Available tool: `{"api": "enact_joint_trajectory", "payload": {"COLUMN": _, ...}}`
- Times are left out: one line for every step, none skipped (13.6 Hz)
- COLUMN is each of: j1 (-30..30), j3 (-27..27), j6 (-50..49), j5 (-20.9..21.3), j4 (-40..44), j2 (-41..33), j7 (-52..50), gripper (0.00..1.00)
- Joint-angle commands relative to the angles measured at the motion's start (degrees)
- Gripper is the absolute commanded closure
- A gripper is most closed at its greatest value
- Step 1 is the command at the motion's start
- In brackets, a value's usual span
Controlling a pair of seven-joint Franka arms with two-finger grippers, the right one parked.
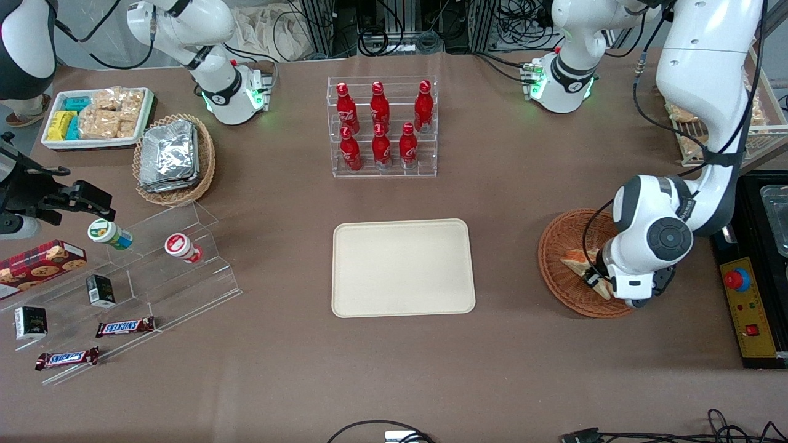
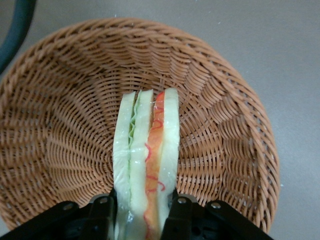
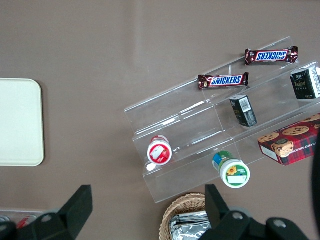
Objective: Place sandwich from basket to tray
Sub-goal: 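Close the left gripper on the sandwich and lift it from the basket, then carry the sandwich with the left gripper over to the cream tray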
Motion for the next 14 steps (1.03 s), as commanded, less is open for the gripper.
{"api": "enact_joint_trajectory", "payload": {"j1": 0.1, "j3": 0.0, "j6": -6.5, "j5": 0.3, "j4": 3.9, "j2": -2.7, "j7": 2.1, "gripper": 1.00}}
{"api": "enact_joint_trajectory", "payload": {"j1": 0.0, "j3": -0.1, "j6": -10.6, "j5": 0.1, "j4": 7.6, "j2": -2.6, "j7": 2.1, "gripper": 1.00}}
{"api": "enact_joint_trajectory", "payload": {"j1": 0.0, "j3": -0.3, "j6": -15.3, "j5": -0.2, "j4": 11.7, "j2": -2.4, "j7": 2.4, "gripper": 1.00}}
{"api": "enact_joint_trajectory", "payload": {"j1": -0.2, "j3": -0.7, "j6": -19.9, "j5": -0.9, "j4": 15.7, "j2": -2.1, "j7": 5.2, "gripper": 1.00}}
{"api": "enact_joint_trajectory", "payload": {"j1": -0.7, "j3": -1.0, "j6": -23.6, "j5": -2.6, "j4": 19.2, "j2": -1.9, "j7": 10.3, "gripper": 1.00}}
{"api": "enact_joint_trajectory", "payload": {"j1": -0.9, "j3": -1.4, "j6": -25.8, "j5": -4.4, "j4": 21.7, "j2": -2.0, "j7": 15.6, "gripper": 1.00}}
{"api": "enact_joint_trajectory", "payload": {"j1": -0.8, "j3": -3.1, "j6": -26.2, "j5": -5.8, "j4": 24.0, "j2": -2.1, "j7": 19.9, "gripper": 1.00}}
{"api": "enact_joint_trajectory", "payload": {"j1": -0.8, "j3": -5.0, "j6": -26.3, "j5": -6.1, "j4": 25.7, "j2": -1.8, "j7": 22.2, "gripper": 1.00}}
{"api": "enact_joint_trajectory", "payload": {"j1": -0.9, "j3": -7.8, "j6": -25.6, "j5": -6.0, "j4": 26.3, "j2": -1.1, "j7": 22.4, "gripper": 0.98}}
{"api": "enact_joint_trajectory", "payload": {"j1": -0.9, "j3": -11.2, "j6": -25.6, "j5": -5.7, "j4": 26.5, "j2": 0.0, "j7": 22.4, "gripper": 0.97}}
{"api": "enact_joint_trajectory", "payload": {"j1": -0.9, "j3": -14.0, "j6": -25.5, "j5": -5.5, "j4": 26.5, "j2": 1.5, "j7": 22.3, "gripper": 0.97}}
{"api": "enact_joint_trajectory", "payload": {"j1": -1.8, "j3": -16.2, "j6": -25.4, "j5": -5.1, "j4": 26.5, "j2": 3.8, "j7": 22.4, "gripper": 0.98}}
{"api": "enact_joint_trajectory", "payload": {"j1": -3.9, "j3": -16.6, "j6": -25.0, "j5": -5.1, "j4": 26.8, "j2": 6.0, "j7": 22.4, "gripper": 0.98}}
{"api": "enact_joint_trajectory", "payload": {"j1": -6.5, "j3": -16.5, "j6": -23.8, "j5": -5.0, "j4": 27.9, "j2": 8.7, "j7": 22.4, "gripper": 0.98}}
